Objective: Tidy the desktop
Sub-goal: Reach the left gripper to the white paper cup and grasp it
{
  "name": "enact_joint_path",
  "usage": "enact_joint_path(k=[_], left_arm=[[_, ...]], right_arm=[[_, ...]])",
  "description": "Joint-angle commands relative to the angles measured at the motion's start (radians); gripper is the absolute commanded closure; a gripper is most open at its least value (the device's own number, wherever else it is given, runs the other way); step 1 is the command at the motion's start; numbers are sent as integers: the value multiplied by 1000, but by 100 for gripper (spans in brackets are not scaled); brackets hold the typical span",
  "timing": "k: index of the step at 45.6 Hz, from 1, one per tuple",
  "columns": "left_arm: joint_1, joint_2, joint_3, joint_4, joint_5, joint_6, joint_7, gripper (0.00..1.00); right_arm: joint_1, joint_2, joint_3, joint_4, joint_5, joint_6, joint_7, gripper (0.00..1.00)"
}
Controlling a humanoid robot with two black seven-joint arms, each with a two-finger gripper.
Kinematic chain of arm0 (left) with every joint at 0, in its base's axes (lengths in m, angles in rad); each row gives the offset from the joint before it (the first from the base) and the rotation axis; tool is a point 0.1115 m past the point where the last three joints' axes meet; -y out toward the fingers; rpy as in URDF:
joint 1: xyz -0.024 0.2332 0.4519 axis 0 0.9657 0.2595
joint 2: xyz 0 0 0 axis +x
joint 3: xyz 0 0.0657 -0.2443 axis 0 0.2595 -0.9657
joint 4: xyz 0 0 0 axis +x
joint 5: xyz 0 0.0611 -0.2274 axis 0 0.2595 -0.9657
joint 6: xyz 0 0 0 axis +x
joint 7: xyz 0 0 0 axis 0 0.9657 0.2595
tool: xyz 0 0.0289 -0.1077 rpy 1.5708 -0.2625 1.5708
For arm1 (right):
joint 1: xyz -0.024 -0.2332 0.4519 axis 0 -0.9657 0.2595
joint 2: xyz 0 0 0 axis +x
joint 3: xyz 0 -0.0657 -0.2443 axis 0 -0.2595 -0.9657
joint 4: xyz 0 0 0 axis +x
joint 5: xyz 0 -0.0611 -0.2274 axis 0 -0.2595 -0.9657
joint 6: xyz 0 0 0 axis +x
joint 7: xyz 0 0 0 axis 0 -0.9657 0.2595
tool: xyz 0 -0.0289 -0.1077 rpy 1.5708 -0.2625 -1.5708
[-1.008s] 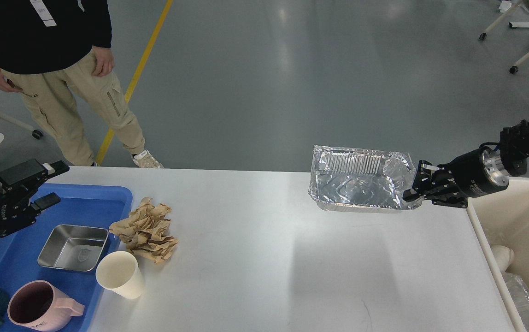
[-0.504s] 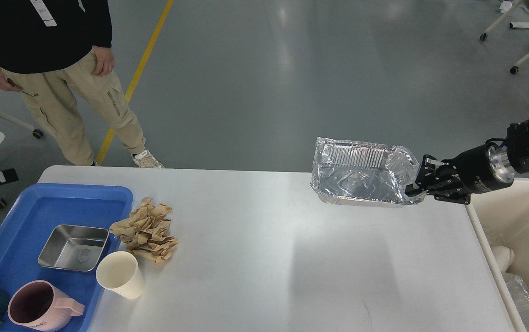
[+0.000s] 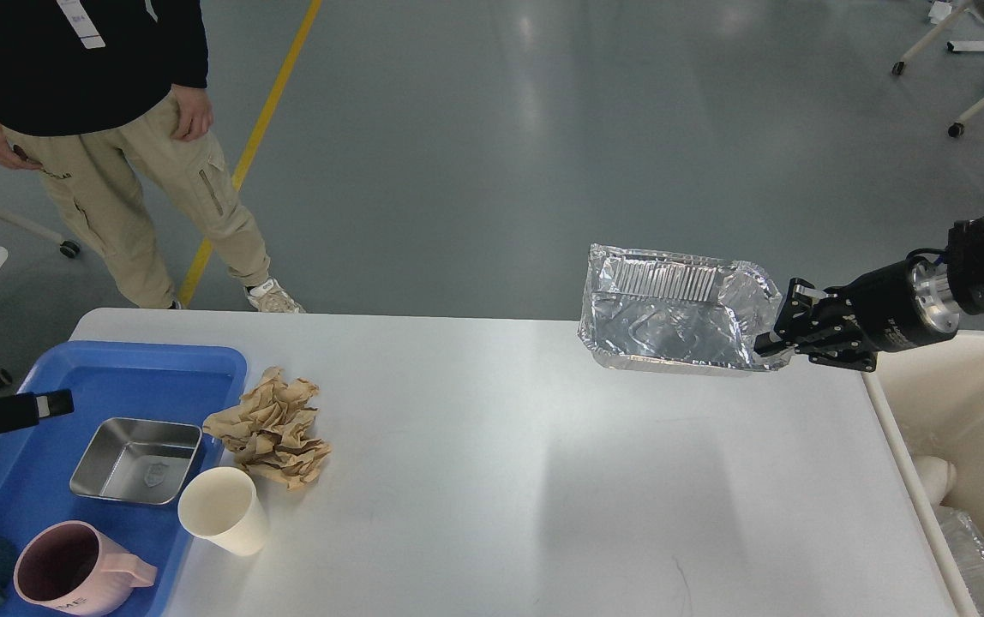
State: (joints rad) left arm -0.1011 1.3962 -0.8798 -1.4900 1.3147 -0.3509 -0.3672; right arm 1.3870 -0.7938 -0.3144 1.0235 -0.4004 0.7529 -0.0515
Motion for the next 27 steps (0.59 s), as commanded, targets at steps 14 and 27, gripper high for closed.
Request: enact_joint_path(k=[14,27], left_arm=[[-23,-236,15,93,362,3,-90,3],[-62,-312,30,112,541,1,-115,4]], right_arm=[[-2,-15,17,4,0,-1,1,100],[-5,-15,18,4,0,0,1,100]])
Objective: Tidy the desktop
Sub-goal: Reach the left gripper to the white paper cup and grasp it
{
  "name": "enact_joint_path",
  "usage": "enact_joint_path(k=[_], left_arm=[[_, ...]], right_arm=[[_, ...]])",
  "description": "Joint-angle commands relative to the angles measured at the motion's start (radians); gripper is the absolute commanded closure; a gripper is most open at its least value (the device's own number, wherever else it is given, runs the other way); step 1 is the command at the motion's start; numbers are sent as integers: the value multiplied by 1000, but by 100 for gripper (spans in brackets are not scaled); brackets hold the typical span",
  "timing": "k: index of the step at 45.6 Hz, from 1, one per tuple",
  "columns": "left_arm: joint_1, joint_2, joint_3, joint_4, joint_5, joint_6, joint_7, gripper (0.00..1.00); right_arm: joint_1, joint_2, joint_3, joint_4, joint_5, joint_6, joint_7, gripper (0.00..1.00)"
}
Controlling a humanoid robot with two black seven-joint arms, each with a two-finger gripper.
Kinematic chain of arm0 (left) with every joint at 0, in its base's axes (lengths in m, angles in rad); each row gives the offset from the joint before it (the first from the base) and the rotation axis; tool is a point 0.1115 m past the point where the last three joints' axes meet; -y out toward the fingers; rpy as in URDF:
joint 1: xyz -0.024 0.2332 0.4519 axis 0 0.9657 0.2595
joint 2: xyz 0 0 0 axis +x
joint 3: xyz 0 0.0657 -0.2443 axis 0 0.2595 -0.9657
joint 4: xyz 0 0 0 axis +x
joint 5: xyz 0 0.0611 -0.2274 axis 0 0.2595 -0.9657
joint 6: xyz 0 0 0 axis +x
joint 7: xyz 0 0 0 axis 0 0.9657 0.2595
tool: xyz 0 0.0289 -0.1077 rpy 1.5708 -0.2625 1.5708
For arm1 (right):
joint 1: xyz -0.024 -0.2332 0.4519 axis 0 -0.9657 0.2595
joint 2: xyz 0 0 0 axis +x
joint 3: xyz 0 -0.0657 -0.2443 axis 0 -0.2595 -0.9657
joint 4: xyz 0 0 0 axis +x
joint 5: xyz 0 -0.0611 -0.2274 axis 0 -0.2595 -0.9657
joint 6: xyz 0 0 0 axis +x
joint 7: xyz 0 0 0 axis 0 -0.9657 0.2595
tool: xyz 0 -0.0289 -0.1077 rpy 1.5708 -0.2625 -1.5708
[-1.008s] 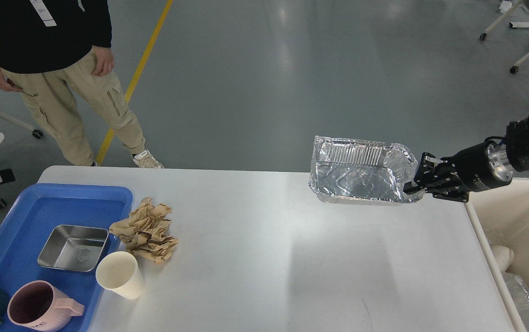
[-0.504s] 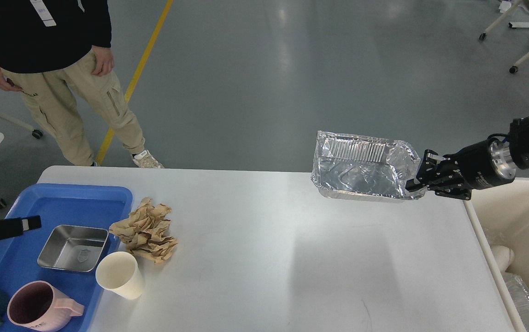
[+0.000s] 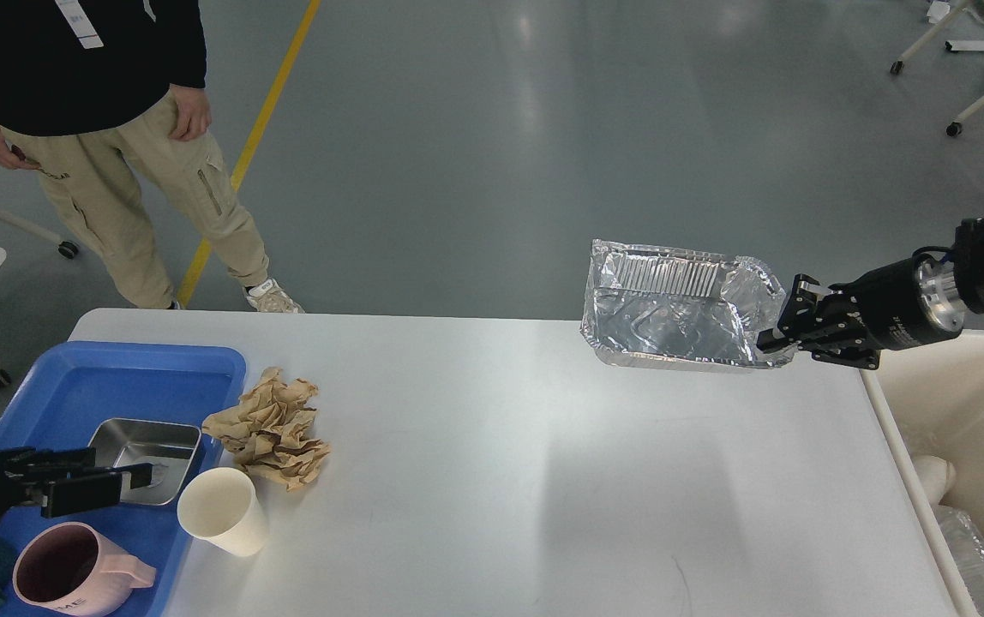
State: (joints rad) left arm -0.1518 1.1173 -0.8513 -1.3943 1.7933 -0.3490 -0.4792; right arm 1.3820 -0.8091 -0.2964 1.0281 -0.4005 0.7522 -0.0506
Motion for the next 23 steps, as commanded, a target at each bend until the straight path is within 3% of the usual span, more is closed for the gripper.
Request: enact_joint_path(k=[1,23], left_arm=[[-12,-40,2,23,72,-1,-2,4],[-55,-178,15,130,132,1,-1,4]], right_arm=[[-1,1,0,0,0,1,0,100],[-9,-28,14,1,0,3,0,100]])
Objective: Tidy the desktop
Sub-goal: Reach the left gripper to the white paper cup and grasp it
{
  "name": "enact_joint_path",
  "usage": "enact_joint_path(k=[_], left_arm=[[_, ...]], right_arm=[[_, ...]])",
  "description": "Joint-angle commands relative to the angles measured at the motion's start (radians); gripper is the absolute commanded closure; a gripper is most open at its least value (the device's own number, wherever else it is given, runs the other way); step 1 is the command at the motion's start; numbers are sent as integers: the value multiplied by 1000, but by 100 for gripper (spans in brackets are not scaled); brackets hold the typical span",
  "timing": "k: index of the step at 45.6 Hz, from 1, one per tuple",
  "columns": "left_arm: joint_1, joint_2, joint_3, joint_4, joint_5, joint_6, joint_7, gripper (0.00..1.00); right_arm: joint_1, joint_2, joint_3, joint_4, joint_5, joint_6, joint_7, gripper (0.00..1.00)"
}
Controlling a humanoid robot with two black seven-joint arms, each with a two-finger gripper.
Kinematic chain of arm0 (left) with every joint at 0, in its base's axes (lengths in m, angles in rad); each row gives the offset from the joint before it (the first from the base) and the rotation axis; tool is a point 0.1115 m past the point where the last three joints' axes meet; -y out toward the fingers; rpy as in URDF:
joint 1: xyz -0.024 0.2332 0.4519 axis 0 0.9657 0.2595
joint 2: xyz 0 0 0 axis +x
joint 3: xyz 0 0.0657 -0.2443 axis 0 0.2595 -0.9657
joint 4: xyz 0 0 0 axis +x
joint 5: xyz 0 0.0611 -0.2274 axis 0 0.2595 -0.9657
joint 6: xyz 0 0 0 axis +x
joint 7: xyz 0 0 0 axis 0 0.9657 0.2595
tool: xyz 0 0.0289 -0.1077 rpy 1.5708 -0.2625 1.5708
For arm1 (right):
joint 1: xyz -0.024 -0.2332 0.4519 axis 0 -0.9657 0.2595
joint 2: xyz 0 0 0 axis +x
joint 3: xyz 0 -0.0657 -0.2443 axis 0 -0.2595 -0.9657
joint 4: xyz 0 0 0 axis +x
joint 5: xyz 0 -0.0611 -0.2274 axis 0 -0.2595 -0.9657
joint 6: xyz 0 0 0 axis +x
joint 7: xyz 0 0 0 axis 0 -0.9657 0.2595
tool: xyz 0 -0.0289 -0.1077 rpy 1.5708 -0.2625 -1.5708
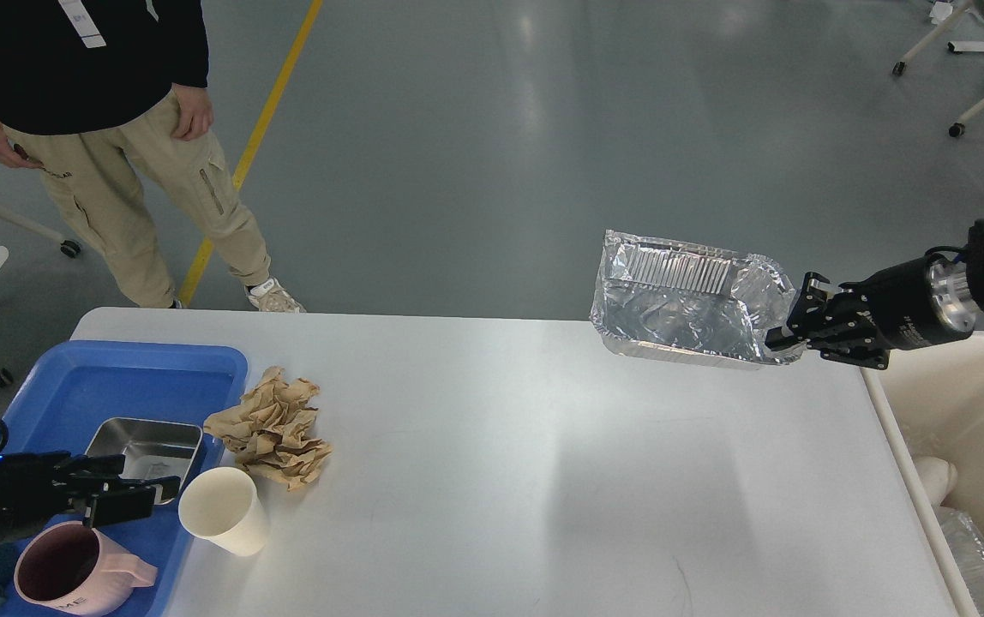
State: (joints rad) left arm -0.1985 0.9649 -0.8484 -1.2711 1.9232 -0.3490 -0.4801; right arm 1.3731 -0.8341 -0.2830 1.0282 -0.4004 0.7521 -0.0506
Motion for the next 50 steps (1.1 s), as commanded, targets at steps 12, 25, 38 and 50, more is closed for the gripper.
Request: enact_joint_path(k=[12,25,38,50], left_arm=[[-39,-61,66,47,2,12,2,4],[-39,-103,71,81,20,25,-3,13],[-53,-127,106,124,22,53,-17,25],[-55,-133,152,145,23,91,-54,62]], right_arm=[[0,-11,1,4,0,3,0,100],[0,-25,1,6,0,3,0,100],[0,-40,1,15,0,3,0,100],[-2,-46,1,15,0,3,0,100]])
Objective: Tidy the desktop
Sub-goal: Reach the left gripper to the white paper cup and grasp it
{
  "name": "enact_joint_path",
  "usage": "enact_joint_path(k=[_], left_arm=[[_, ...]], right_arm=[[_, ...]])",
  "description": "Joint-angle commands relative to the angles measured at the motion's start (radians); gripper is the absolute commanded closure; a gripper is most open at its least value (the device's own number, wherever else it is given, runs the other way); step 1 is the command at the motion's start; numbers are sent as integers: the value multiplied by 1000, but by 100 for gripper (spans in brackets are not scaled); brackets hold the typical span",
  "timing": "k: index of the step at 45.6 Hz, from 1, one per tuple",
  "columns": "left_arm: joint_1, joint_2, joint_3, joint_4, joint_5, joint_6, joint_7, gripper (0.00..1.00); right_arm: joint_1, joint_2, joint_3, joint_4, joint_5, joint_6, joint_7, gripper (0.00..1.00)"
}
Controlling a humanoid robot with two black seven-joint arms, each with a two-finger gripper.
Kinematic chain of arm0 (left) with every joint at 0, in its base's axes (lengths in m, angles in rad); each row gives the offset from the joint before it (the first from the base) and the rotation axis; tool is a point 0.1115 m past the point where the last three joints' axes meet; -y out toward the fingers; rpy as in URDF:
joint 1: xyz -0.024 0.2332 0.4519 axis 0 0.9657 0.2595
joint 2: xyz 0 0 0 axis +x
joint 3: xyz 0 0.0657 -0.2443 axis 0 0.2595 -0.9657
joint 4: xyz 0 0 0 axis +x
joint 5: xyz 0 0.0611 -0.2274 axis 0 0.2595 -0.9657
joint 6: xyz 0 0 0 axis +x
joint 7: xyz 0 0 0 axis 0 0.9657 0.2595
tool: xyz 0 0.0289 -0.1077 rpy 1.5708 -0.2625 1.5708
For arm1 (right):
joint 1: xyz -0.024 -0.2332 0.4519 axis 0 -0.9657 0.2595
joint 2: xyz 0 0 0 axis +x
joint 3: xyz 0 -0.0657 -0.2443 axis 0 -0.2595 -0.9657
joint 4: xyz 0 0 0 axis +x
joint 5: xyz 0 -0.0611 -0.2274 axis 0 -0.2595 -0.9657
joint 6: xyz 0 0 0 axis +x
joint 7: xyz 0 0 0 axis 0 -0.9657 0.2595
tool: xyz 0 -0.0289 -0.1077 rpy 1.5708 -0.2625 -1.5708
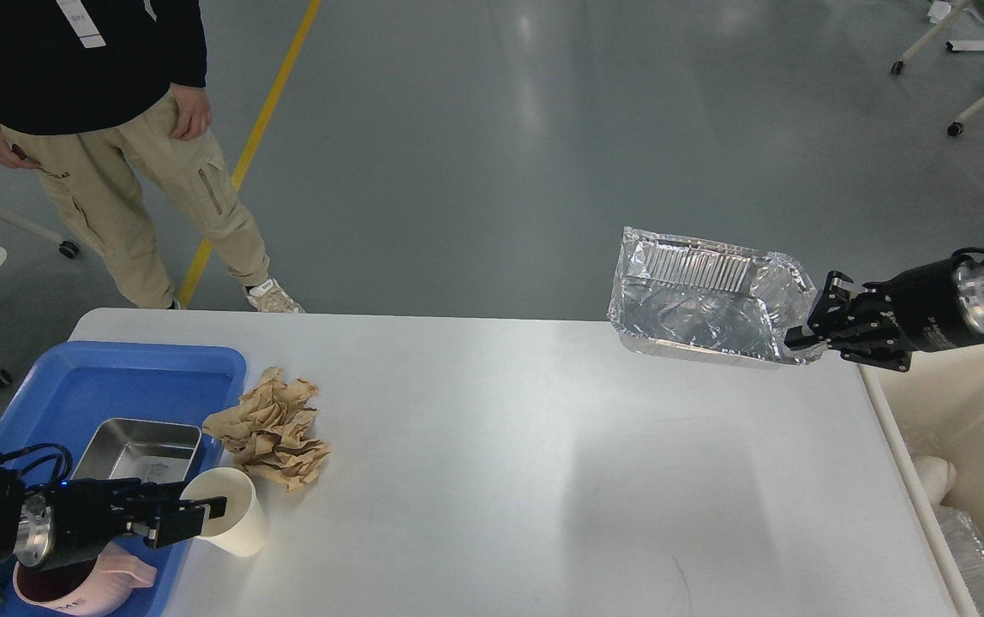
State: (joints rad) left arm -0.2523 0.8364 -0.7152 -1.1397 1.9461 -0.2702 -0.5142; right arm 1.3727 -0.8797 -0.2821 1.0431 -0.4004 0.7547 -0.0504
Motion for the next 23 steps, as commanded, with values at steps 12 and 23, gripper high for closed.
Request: enact_joint_path(k=[12,23], left_arm=[[-5,0,43,46,-3,37,-66,85],[-7,6,43,49,-6,40,-89,89]], right_arm=[[-1,-1,0,-2,0,0,0,100],[-1,-1,-2,-2,-3,-2,0,100]])
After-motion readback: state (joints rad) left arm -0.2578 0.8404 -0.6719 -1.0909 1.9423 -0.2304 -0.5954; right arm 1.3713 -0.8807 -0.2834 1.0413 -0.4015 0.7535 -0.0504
